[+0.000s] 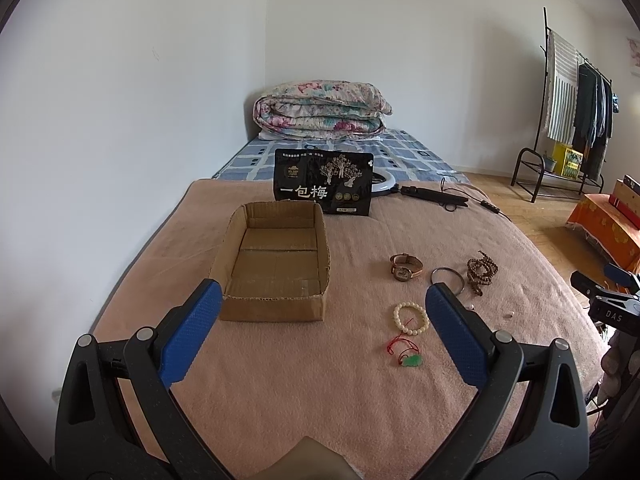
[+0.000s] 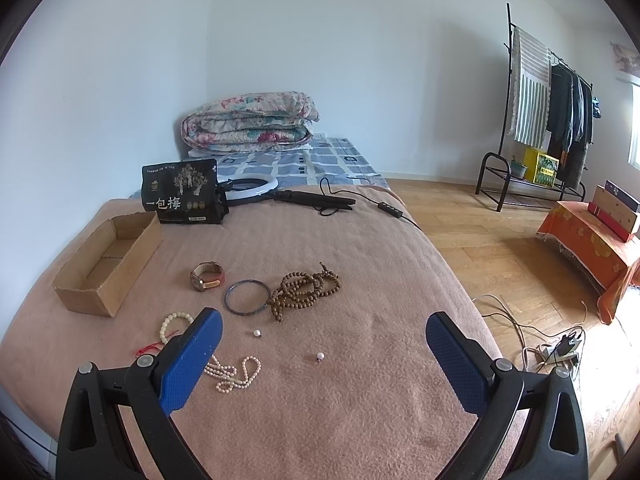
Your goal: Organize jewelry
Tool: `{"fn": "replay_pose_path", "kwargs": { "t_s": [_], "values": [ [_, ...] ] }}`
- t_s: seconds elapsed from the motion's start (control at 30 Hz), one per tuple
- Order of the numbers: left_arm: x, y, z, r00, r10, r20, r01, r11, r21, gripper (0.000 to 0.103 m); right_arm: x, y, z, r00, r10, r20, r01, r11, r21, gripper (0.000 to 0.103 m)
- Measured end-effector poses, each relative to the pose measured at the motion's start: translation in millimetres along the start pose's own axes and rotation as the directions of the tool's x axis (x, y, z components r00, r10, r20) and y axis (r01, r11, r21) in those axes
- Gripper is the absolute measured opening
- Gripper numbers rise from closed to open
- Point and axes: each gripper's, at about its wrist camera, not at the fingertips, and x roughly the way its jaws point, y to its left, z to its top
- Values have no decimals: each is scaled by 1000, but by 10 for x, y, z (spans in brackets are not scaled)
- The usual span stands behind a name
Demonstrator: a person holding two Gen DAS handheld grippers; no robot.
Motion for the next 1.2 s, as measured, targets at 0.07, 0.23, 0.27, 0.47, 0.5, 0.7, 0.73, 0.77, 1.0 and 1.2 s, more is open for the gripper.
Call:
{"fn": "replay_pose_path", "kwargs": {
  "t_s": [0.07,0.23,0.27,0.47,0.5,0.7,0.73,0.77,1.0,1.2],
  "values": [
    [56,2,-12,1000,-7,-18,7,1000,-1,103,25,-34,-2,1000,2,-8,-2,1000,5,103],
    [256,-1,-93,999,-25,-40,26,1000,11,103,113,-118,-10,999,1,-40,-1,1000,13,103],
    [281,-5,-103,999,-30,-45,30,999,13,103,134,-127,-16,999,3,-47,-2,1000,15,103],
    [440,-19,-169,996,-50,-72,52,998,29,103,202,-183,-23,998,-5,-67,6,1000,27,103],
    [461,-19,-177,996,-50,-76,52,998,29,103,209,-196,-21,998,-4,-69,6,999,33,103],
    [563,-30,-202,992,-70,-108,74,997,27,103,253,-257,-10,997,1,-77,3,998,59,103],
    [579,-39,-211,991,-76,-112,80,996,30,103,268,-265,-7,997,1,-80,4,998,60,103],
    [596,-52,-219,990,-83,-118,87,996,33,103,285,-280,-3,996,-1,-84,6,998,62,103],
    [678,-149,-269,981,-126,-146,134,990,50,103,398,-409,32,995,25,-96,-14,993,116,103],
    [783,-203,-330,967,-169,-190,178,984,31,101,501,-445,79,994,23,-106,-10,993,118,103]
  ]
}}
